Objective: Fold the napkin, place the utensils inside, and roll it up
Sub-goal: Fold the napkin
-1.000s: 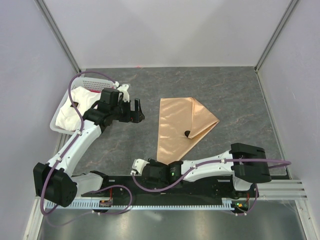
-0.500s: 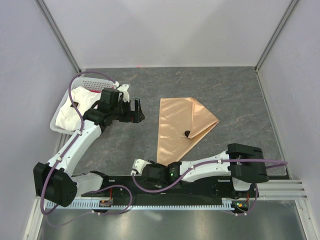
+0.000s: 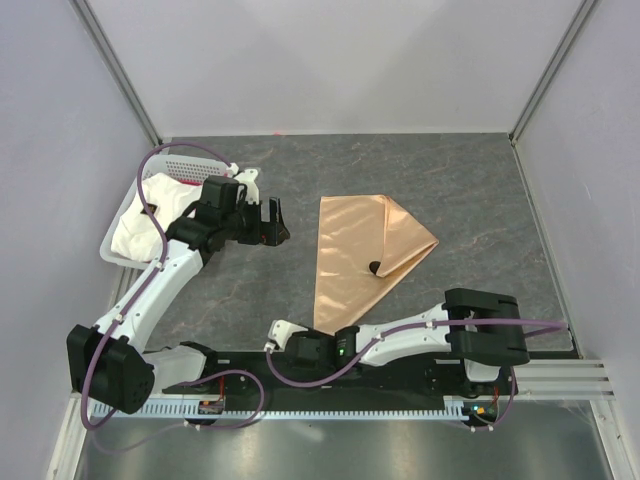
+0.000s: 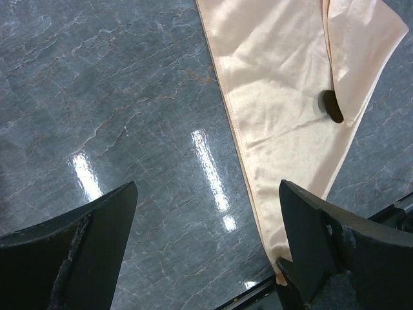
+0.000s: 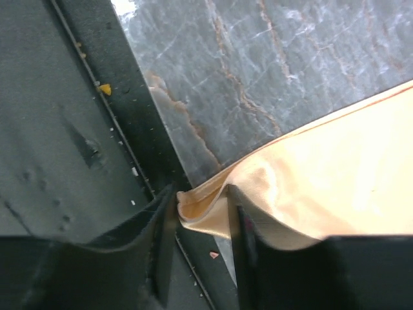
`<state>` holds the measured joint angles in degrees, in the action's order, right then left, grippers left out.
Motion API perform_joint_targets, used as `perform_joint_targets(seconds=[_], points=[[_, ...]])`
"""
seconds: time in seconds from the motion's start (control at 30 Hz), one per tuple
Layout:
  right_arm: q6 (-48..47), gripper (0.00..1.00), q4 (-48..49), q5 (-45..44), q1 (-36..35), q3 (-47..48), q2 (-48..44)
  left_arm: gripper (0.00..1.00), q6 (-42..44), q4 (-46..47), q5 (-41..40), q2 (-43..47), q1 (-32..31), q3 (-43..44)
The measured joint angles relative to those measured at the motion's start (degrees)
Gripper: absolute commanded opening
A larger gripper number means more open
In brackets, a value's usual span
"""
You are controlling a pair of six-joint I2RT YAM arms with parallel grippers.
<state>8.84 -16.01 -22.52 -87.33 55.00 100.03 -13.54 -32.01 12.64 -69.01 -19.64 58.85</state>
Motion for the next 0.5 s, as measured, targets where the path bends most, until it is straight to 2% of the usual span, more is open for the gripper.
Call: perform_joint_targets(seconds=[0.27,0.37,0.5], points=[[0.3,0.07,0.7,-1.4,-0.4,0.1,0.0,0.98,0.0,0.0,0.1,-0.2,0.0,0.0],[0.8,0.00,0.7,-1.3,-0.3,0.1,-0.2,0.98,0.0,0.0,0.2,-0.3,0.0,0.0],[1.9,0.00,0.5,-0.9,0.2,0.1,-0.9,0.98,0.0,0.0,0.5,-0.4,0.0,0.0]])
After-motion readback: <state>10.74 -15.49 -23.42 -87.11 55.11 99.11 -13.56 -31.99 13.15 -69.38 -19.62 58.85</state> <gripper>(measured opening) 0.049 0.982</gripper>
